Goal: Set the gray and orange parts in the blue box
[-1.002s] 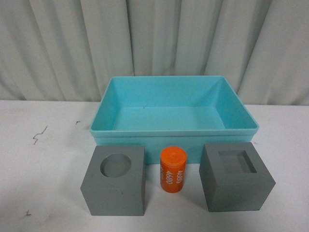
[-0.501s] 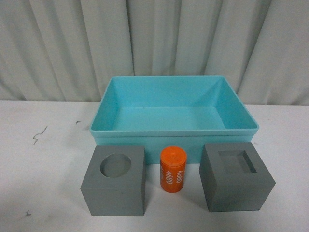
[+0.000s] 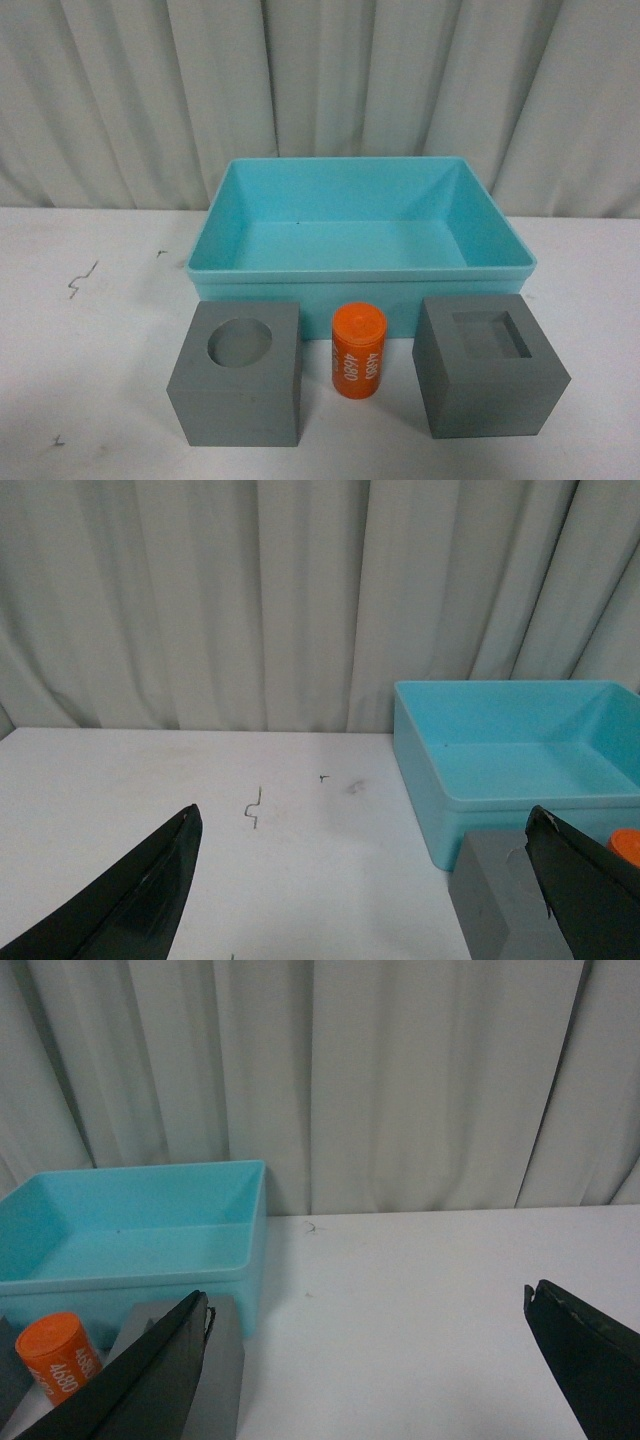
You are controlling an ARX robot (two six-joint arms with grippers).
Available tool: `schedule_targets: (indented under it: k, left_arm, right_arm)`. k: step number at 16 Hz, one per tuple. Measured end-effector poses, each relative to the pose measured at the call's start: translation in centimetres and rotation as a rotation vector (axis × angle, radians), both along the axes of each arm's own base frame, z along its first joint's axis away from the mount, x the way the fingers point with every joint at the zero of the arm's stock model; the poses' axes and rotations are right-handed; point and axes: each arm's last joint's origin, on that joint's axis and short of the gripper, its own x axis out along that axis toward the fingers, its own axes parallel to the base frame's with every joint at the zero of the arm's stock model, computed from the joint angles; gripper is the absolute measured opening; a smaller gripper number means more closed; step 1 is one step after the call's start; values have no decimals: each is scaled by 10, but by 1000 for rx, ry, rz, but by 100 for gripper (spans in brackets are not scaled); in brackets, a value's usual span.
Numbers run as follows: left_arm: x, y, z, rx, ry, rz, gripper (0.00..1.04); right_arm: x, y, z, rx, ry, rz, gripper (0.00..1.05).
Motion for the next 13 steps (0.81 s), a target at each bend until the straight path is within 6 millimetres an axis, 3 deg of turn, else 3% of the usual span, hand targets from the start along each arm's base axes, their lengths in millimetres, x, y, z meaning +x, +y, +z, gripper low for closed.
schedule_targets:
  k: [11, 13]
  left_arm:
    - [0, 0, 0, 0, 0, 0, 98]
    - [0, 0, 0, 0, 0, 0, 98]
  right_arm:
    - [0, 0, 0, 0, 0, 0, 98]
    - [2, -2, 3, 41, -22, 62, 98]
